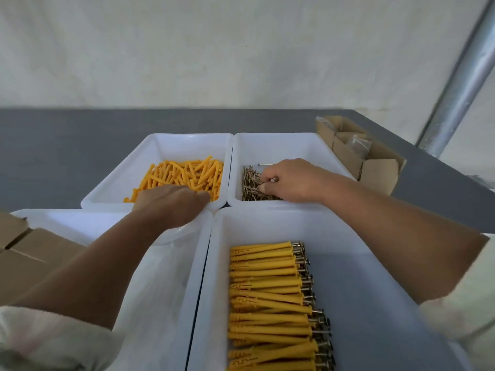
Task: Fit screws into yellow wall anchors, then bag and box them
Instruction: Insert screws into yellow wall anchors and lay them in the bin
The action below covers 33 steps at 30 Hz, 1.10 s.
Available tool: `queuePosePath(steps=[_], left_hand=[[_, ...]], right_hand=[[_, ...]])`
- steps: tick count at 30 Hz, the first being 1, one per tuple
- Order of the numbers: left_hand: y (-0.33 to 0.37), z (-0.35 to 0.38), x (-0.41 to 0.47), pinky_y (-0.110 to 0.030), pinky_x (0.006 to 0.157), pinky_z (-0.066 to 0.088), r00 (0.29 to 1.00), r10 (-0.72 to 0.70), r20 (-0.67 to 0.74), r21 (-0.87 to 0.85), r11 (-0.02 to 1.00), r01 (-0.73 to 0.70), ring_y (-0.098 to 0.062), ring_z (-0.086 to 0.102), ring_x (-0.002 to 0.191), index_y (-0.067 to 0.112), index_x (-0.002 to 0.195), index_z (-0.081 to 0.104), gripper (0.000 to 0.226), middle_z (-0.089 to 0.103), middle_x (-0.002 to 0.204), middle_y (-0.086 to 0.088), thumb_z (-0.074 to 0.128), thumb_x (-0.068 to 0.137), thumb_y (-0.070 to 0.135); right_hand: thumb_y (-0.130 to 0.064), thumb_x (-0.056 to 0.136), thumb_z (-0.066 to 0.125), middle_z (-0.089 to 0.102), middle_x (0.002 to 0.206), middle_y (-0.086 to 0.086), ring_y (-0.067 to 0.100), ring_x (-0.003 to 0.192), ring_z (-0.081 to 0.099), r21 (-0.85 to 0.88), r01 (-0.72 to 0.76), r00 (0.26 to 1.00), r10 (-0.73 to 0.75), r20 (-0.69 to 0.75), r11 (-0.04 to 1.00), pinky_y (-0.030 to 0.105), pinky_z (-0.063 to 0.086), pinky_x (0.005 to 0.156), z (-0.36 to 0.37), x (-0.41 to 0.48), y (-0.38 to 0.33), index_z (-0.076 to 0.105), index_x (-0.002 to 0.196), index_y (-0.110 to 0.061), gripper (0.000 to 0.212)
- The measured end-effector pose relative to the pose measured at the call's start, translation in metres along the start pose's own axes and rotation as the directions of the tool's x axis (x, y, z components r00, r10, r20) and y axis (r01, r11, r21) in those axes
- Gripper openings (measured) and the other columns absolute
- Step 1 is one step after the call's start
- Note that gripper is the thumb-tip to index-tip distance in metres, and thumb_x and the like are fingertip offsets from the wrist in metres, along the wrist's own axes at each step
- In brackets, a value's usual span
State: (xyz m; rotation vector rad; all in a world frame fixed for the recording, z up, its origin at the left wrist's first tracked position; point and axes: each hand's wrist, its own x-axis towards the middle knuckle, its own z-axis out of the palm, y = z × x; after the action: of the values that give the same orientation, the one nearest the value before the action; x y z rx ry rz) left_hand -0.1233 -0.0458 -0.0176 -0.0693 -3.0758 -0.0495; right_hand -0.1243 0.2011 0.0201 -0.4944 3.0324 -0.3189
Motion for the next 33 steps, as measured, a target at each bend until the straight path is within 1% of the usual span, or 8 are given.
queuePosePath(steps=[3,8,13,16,21,25,29,33], left_hand=[[0.000,-0.001,-0.002,-0.029,0.057,0.027,1.000,-0.015,-0.010,-0.027,1.000,0.015,-0.014,0.053,0.081,0.024,0.081,0.064,0.053,0.063,0.090,0.007,0.025,0.091,0.059],[0.002,-0.006,-0.007,-0.027,0.055,0.023,0.998,-0.065,-0.020,-0.068,0.996,0.063,-0.015,0.048,0.085,0.036,0.097,0.067,0.044,0.061,0.099,0.012,0.030,0.090,0.059],[0.000,-0.013,-0.010,-0.025,0.060,0.035,0.986,-0.153,-0.071,-0.362,0.925,0.117,-0.006,0.054,0.073,0.040,0.077,0.065,0.018,0.060,0.080,0.018,0.061,0.079,0.058],[0.000,-0.018,-0.012,-0.029,0.065,0.045,0.967,-0.232,-0.101,-0.670,0.735,0.106,-0.017,0.064,0.075,0.035,0.077,0.070,0.005,0.068,0.079,0.006,0.074,0.074,0.035],[0.004,-0.036,-0.015,-0.032,0.067,0.052,0.926,-0.325,-0.191,-0.900,0.435,-0.033,-0.013,0.058,0.058,0.021,0.089,0.073,0.013,0.063,0.064,0.003,0.069,0.082,0.010],[0.012,-0.069,-0.024,-0.027,0.073,0.055,0.913,-0.368,-0.173,-0.976,0.186,-0.110,-0.009,0.064,0.074,0.022,0.086,0.073,0.010,0.066,0.075,0.005,0.069,0.088,0.012],[0.026,-0.085,-0.042,-0.031,0.071,0.059,0.959,-0.279,-0.057,-0.987,-0.127,-0.096,-0.011,0.072,0.082,0.020,0.085,0.069,0.011,0.070,0.079,0.003,0.064,0.092,0.012],[0.045,-0.072,-0.054,-0.029,0.063,0.060,0.986,-0.155,0.055,-0.956,-0.293,0.007,-0.013,0.070,0.068,0.010,0.087,0.064,0.009,0.069,0.068,-0.002,0.060,0.095,0.010]], right_hand=[[-0.035,0.100,0.048,0.061,0.095,-0.013,0.014,0.092,0.056,0.112,0.015,0.984,0.005,-0.178,0.994,0.029,0.043,0.078,0.005,-0.024,0.000,0.069,0.114,-0.028,0.026],[-0.031,0.100,0.051,0.069,0.085,-0.012,0.003,0.066,0.053,0.279,0.025,0.932,0.078,-0.354,0.960,0.020,0.036,0.068,0.016,-0.054,0.007,0.073,0.110,-0.026,0.024],[-0.030,0.099,0.052,0.069,0.084,-0.005,0.009,0.073,0.061,0.564,0.090,0.848,0.234,-0.475,0.821,0.016,0.049,0.072,0.022,-0.067,0.015,0.070,0.104,-0.031,0.019],[-0.032,0.100,0.048,0.069,0.087,-0.005,0.023,0.089,0.067,0.635,0.096,0.855,0.263,-0.448,0.767,0.045,0.055,0.086,0.019,-0.067,0.015,0.067,0.104,-0.027,0.020],[-0.034,0.102,0.043,0.068,0.083,-0.001,0.022,0.084,0.064,0.503,0.108,0.860,0.174,-0.480,0.857,0.036,0.052,0.078,0.018,-0.071,0.011,0.062,0.102,-0.027,0.020],[-0.034,0.103,0.041,0.065,0.078,0.004,0.018,0.067,0.056,0.408,0.125,0.858,0.108,-0.501,0.904,0.033,0.047,0.064,0.011,-0.075,0.006,0.061,0.106,-0.022,0.023],[-0.032,0.103,0.040,0.052,0.063,-0.007,0.009,0.057,0.047,0.306,0.169,0.841,0.025,-0.540,0.937,0.032,0.043,0.059,0.002,-0.079,0.000,0.060,0.106,-0.018,0.024],[-0.024,0.103,0.040,0.060,0.082,-0.003,0.017,0.075,0.058,0.230,0.177,0.832,-0.021,-0.554,0.957,0.032,0.045,0.067,-0.002,-0.082,-0.008,0.059,0.106,-0.013,0.022]])
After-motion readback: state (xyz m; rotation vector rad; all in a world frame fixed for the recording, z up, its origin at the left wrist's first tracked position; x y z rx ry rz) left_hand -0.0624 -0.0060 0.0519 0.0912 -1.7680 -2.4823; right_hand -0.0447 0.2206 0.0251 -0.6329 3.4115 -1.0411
